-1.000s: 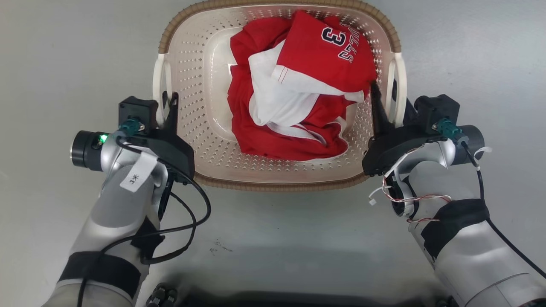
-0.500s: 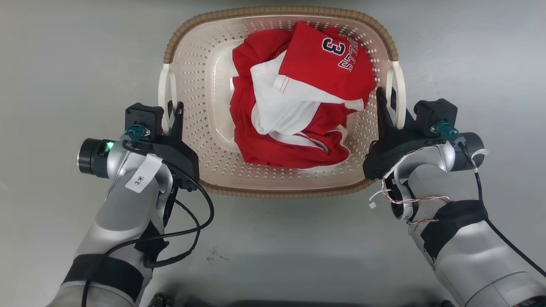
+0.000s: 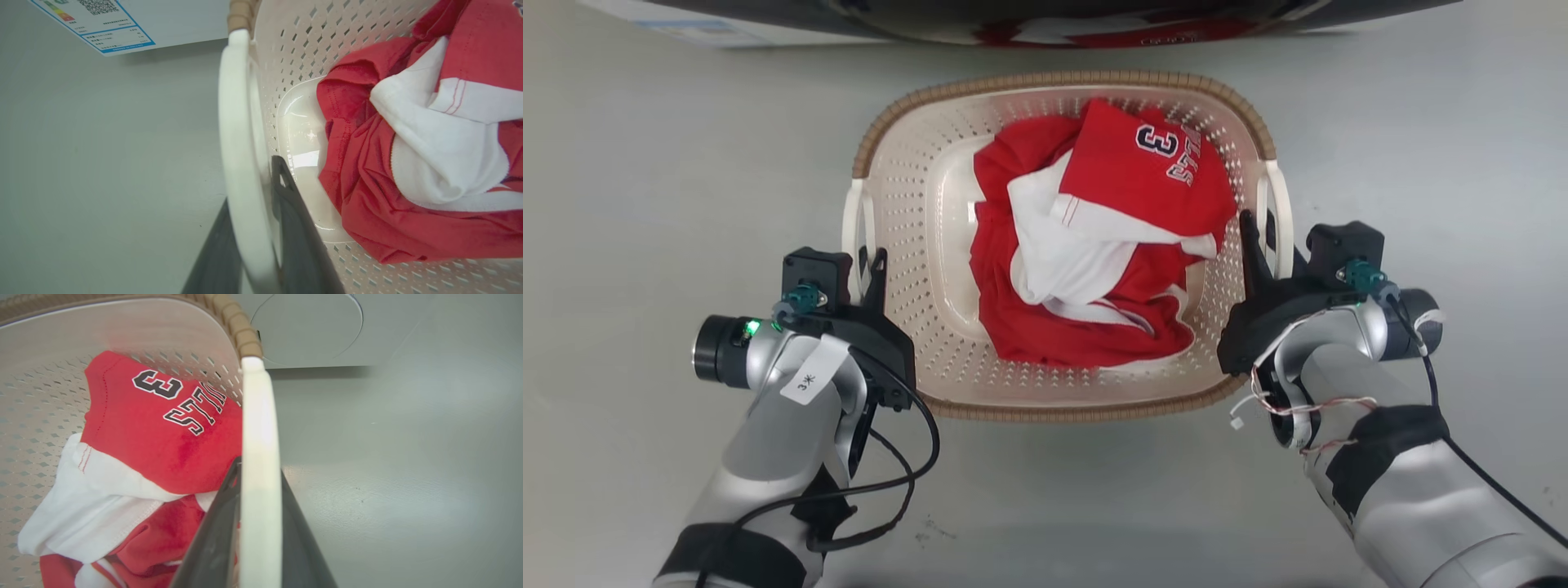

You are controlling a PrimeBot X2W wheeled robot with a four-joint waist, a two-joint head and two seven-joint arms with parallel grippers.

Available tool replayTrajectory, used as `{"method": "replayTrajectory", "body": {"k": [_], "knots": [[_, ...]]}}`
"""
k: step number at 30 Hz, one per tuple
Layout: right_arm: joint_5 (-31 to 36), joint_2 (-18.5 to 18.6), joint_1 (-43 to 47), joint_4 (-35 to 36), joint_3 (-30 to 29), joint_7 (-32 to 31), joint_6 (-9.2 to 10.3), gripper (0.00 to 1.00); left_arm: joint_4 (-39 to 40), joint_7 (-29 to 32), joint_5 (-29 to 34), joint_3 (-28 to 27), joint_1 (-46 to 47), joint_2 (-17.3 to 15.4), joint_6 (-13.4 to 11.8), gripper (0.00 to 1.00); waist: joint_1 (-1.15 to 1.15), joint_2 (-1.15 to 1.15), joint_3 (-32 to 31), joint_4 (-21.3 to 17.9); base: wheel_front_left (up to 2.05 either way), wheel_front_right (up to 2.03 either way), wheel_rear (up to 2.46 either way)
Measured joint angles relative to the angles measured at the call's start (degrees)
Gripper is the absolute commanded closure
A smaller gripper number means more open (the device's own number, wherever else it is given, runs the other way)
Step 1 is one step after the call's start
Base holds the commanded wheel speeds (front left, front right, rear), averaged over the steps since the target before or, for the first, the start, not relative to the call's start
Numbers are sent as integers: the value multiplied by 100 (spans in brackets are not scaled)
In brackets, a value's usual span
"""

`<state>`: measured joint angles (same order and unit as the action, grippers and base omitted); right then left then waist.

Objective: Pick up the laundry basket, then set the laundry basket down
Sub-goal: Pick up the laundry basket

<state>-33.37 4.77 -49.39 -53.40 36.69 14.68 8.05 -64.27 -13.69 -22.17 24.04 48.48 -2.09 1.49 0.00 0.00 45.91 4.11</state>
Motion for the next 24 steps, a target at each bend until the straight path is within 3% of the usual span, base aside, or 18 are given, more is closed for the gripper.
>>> {"method": "replayTrajectory", "body": {"k": [13,24], "knots": [[-449,-24,451,-352,377,-59,-5,100,59,204,-581,538,-583,2,-149,100,0,0,-727,-65,0,0,0],[-1042,-29,1112,-458,883,-499,-5,100,30,635,-970,1037,-1244,-16,-199,100,-1,0,-1589,-135,0,0,0]]}}
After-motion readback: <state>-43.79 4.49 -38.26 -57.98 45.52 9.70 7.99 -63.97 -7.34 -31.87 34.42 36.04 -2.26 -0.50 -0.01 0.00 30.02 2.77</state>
